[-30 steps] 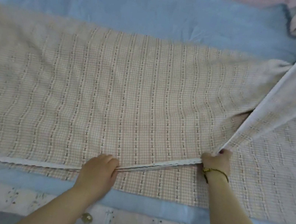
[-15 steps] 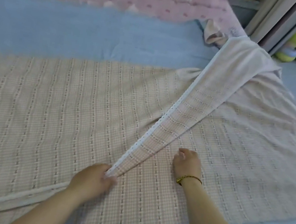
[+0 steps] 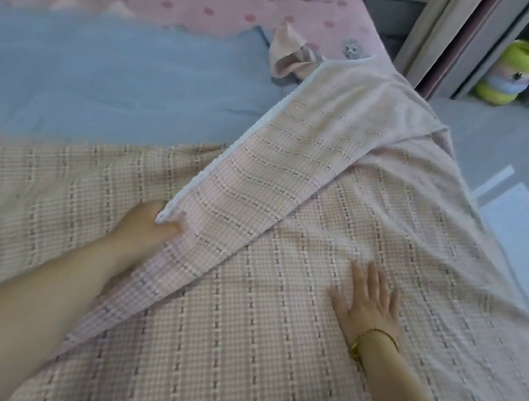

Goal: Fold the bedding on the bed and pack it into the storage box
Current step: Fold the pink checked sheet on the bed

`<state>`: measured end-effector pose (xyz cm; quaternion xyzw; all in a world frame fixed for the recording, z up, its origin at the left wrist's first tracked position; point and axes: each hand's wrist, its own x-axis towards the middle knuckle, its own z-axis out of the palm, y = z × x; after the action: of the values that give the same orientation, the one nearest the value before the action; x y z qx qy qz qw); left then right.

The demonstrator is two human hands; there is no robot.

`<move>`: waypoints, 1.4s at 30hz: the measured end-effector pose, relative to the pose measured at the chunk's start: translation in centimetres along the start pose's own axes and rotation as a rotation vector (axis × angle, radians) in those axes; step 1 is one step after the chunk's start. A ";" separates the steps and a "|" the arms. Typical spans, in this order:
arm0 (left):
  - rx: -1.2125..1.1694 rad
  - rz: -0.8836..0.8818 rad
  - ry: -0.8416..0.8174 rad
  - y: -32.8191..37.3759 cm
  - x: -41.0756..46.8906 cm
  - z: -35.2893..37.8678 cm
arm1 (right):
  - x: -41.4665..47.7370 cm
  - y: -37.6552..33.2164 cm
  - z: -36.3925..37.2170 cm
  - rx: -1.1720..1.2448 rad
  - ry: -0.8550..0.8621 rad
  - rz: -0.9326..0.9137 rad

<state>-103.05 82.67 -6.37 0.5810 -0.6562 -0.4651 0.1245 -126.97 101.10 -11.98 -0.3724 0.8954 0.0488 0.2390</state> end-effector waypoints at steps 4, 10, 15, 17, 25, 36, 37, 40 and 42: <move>-0.288 0.005 0.006 6.0 6.0 2.9 | 2.6 0.3 0.9 -0.010 0.020 -0.062; 0.015 0.451 -0.183 13.6 4.4 10.7 | 4.0 1.3 2.2 0.087 0.008 -0.088; 0.632 0.547 -0.625 7.4 -0.4 16.1 | 4.9 1.4 1.5 0.141 0.050 -0.100; 0.676 0.554 -0.592 5.5 -0.7 16.1 | 4.7 1.7 1.1 0.346 0.124 -0.083; 0.768 0.784 -0.172 2.0 -4.6 12.6 | 7.5 1.6 -6.9 1.653 -0.007 0.383; 0.686 0.804 0.033 -0.7 -10.3 7.7 | 0.8 5.1 -8.6 1.156 0.935 0.315; 0.685 0.803 -0.006 -1.2 -11.1 7.8 | -0.2 6.1 -7.1 1.263 0.917 0.385; 0.803 0.838 -0.090 -4.5 -13.0 7.8 | -1.6 7.9 -3.0 1.403 0.529 0.710; 0.856 0.809 -0.115 -6.9 -13.9 7.0 | -1.4 8.2 -2.2 1.451 0.278 0.780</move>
<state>-99.46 98.85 -10.11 0.2568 -0.9607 -0.1052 0.0105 -132.63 107.35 -10.13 0.2080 0.7905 -0.5072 0.2731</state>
